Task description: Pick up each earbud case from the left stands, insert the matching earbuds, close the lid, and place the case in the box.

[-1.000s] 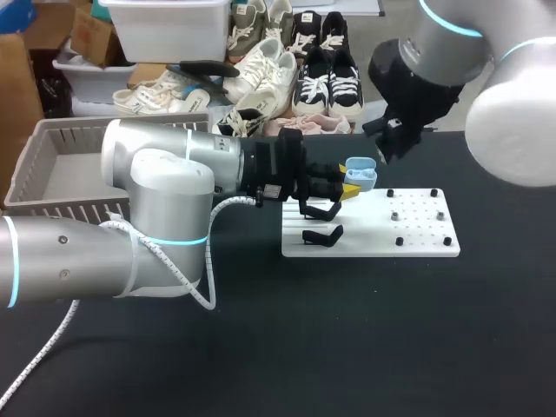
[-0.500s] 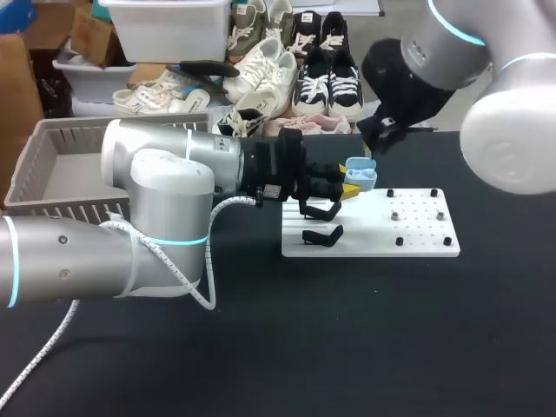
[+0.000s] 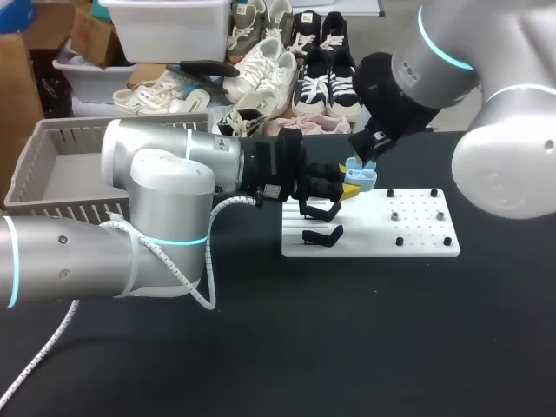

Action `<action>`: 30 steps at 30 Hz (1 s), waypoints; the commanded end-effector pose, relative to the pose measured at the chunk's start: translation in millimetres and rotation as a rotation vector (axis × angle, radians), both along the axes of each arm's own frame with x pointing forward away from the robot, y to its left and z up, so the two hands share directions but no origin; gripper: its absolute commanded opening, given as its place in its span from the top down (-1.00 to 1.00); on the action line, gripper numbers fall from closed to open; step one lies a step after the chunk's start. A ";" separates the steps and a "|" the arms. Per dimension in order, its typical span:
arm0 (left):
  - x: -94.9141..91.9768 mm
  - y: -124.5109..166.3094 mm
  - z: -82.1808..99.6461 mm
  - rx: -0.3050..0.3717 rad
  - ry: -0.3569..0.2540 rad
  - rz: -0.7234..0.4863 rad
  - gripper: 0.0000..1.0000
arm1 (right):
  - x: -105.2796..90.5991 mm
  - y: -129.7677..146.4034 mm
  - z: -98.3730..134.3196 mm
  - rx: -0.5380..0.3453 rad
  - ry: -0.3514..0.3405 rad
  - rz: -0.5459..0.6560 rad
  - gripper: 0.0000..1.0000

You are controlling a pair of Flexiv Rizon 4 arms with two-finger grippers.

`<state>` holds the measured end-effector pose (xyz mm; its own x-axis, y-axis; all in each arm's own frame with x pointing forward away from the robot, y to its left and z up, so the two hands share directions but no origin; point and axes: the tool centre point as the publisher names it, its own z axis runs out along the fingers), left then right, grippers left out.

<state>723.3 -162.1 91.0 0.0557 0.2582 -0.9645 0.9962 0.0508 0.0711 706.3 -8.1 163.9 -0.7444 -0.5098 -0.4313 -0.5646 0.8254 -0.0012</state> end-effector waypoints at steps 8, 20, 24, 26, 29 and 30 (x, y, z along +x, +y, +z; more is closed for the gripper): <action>-1.4 0.0 -0.5 -0.002 -0.003 0.005 1.00 | -1.4 6.3 -10.6 -0.007 -0.007 -0.004 1.00; -1.4 0.0 -0.5 -0.002 -0.003 0.005 1.00 | 2.6 5.1 -20.4 -0.002 0.012 -0.018 1.00; -1.4 0.0 -0.5 -0.002 -0.003 0.005 1.00 | 4.9 5.3 -21.4 0.000 0.016 -0.025 1.00; -1.4 0.0 -0.5 -0.002 -0.003 0.005 1.00 | 6.1 5.6 -21.9 -0.001 0.017 -0.026 1.00; -1.4 0.0 -0.5 -0.002 -0.003 0.005 1.00 | 7.7 6.0 -22.5 -0.004 0.018 -0.028 1.00; -1.4 0.0 -0.5 -0.002 -0.003 0.005 1.00 | 8.1 6.2 -22.6 -0.004 0.018 -0.028 1.00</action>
